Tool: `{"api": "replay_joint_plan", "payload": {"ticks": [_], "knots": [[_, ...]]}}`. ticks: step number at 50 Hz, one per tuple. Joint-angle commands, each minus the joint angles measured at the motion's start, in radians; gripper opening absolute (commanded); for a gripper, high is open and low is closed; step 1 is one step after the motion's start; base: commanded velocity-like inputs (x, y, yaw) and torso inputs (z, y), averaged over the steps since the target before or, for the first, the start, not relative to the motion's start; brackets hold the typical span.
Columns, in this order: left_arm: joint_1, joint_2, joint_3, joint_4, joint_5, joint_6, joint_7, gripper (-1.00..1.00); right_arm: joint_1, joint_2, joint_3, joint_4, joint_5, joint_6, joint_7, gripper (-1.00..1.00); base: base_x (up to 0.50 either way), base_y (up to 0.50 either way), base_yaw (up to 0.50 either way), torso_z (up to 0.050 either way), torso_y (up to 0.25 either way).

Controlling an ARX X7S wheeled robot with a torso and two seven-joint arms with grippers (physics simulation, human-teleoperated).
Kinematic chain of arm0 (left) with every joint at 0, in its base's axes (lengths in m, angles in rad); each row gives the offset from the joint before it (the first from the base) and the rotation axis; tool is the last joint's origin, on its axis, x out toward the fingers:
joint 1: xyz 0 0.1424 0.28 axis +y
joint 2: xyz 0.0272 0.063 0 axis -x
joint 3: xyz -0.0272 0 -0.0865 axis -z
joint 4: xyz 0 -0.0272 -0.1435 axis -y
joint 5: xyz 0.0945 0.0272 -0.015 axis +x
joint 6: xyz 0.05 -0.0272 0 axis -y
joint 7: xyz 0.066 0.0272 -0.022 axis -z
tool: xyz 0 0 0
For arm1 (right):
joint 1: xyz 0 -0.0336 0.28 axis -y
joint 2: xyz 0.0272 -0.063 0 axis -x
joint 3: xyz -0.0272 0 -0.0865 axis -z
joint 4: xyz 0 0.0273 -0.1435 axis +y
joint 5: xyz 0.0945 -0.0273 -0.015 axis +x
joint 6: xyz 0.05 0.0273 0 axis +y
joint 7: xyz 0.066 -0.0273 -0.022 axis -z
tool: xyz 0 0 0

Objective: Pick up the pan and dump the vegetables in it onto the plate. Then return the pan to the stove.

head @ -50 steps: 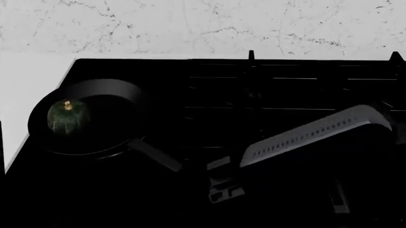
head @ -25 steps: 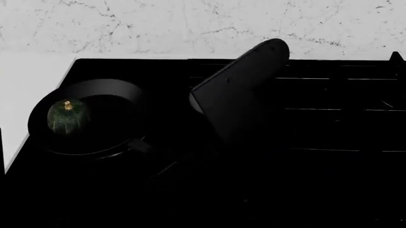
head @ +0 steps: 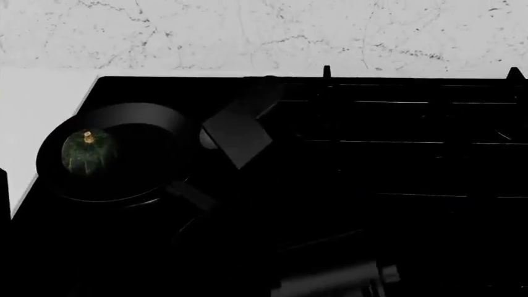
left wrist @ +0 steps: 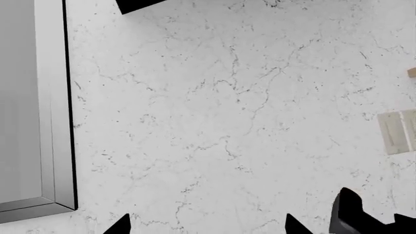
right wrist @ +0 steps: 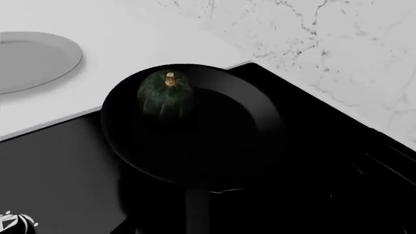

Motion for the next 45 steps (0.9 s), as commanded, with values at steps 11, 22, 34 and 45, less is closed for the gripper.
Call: {"api": "replay_joint_plan", "payload": {"ticks": [11,22,34,45], "knots": [[0.018,0.009,0.008,-0.013,0.012,0.022,0.003,1.0,0.257,-0.012,-0.284,0.727,0.328,-0.409,0.166,1.0,0.0,0.0,0.0,0.0,0.0],[0.035,-0.003,0.014,-0.025,0.029,0.044,0.007,1.0,0.385,-0.014,-0.763,1.036,0.802,-0.641,0.26,1.0,0.0,0.0,0.0,0.0,0.0],[0.015,-0.001,0.001,-0.001,0.026,0.013,-0.007,1.0,0.353,-0.014,-1.097,1.084,1.151,-0.687,0.313,-1.0,0.0,0.0,0.01,0.0,0.0],[-0.001,0.014,-0.004,0.02,0.005,-0.011,-0.023,1.0,0.487,0.378,-1.02,0.278,1.165,-0.658,0.85,-1.0,0.0,0.0,0.0,0.0,0.0]]}}
